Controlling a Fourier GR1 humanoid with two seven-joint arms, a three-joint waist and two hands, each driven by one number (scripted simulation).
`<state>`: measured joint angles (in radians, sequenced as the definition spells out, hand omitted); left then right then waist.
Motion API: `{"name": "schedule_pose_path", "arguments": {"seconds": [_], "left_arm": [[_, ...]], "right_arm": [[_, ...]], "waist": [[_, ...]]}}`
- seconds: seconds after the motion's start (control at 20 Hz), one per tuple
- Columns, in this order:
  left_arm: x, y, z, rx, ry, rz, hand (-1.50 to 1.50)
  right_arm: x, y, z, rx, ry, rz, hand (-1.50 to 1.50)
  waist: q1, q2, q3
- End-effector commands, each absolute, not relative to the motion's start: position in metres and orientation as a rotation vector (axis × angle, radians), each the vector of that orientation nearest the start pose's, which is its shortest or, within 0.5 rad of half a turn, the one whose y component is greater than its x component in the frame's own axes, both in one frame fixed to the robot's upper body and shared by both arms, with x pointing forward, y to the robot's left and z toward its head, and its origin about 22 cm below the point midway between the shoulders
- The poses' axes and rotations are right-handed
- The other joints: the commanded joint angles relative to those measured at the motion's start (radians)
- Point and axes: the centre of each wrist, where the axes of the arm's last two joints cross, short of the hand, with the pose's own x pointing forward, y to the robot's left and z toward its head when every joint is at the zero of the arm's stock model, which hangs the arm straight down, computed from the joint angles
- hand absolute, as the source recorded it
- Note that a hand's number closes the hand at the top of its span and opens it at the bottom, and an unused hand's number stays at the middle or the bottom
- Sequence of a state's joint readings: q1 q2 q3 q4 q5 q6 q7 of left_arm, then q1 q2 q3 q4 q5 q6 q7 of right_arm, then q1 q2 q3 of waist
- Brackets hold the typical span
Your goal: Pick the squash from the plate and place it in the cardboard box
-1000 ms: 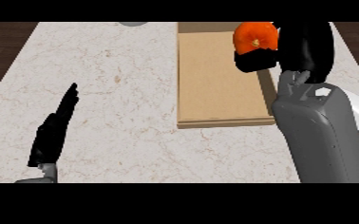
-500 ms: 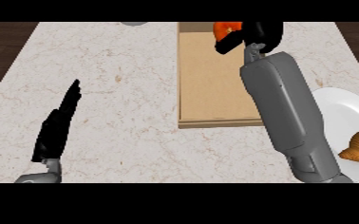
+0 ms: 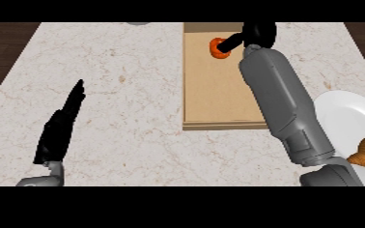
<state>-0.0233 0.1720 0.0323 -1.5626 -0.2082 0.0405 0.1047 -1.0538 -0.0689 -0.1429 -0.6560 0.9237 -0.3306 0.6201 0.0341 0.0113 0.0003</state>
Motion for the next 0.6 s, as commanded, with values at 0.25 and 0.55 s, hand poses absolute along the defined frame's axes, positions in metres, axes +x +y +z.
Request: {"name": "schedule_pose_path", "arguments": {"seconds": [0.25, 0.55], "left_arm": [[0.249, 0.283, 0.020, 0.375, -1.472, -0.217, 0.00], [0.244, 0.270, 0.012, 0.373, -1.455, -0.209, 0.00]], "right_arm": [[0.454, -0.153, 0.133, -0.960, -1.414, 0.011, -1.50], [0.448, -0.183, 0.126, -0.896, -1.541, -0.278, -1.50]], "waist": [[-0.008, -0.001, 0.001], [-0.014, -0.004, 0.002]]}}
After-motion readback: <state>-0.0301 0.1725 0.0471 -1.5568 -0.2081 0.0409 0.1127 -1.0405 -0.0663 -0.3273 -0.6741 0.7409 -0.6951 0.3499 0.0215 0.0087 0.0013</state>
